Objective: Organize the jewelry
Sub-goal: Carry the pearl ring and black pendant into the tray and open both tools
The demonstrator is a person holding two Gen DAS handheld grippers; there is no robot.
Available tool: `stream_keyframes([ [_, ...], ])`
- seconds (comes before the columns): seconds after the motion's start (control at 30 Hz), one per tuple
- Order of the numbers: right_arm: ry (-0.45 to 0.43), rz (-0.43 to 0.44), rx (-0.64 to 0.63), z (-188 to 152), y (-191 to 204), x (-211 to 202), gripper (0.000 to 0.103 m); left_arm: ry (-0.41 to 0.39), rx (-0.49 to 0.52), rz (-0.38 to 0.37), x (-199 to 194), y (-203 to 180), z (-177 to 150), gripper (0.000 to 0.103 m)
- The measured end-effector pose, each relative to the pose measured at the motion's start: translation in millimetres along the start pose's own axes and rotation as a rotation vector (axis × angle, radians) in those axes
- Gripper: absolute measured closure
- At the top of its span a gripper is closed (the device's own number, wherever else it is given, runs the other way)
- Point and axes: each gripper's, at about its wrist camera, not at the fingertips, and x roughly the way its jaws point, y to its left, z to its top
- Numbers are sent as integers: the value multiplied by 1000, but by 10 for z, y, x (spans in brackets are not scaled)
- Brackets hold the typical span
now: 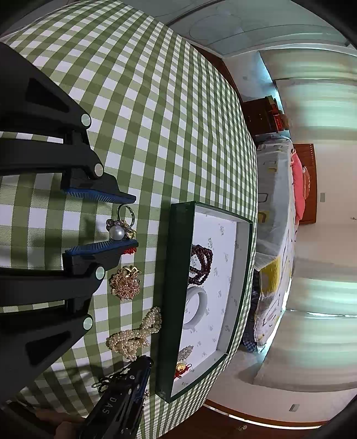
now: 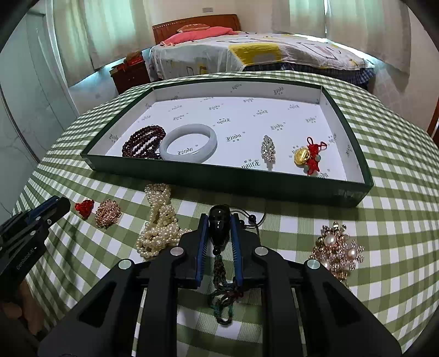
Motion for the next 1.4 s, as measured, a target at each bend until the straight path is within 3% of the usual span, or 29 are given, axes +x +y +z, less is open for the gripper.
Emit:
stream_keyframes([
  [0.3,-24,13,5,-62,-20,-105,87,-3,4,2,12,-6,7,76],
  [0.63,-147,42,33,108,-110,-554,87,-43,8,-27,-103,-67,209,76],
  [1.07,-283,43,42,728,-307,-752,87,-136,11,-91,-38,-213,886,76],
  [1.4,-318,6,47,1287,-624,-426,87,-149,35,-86,487,-307,1492,76],
])
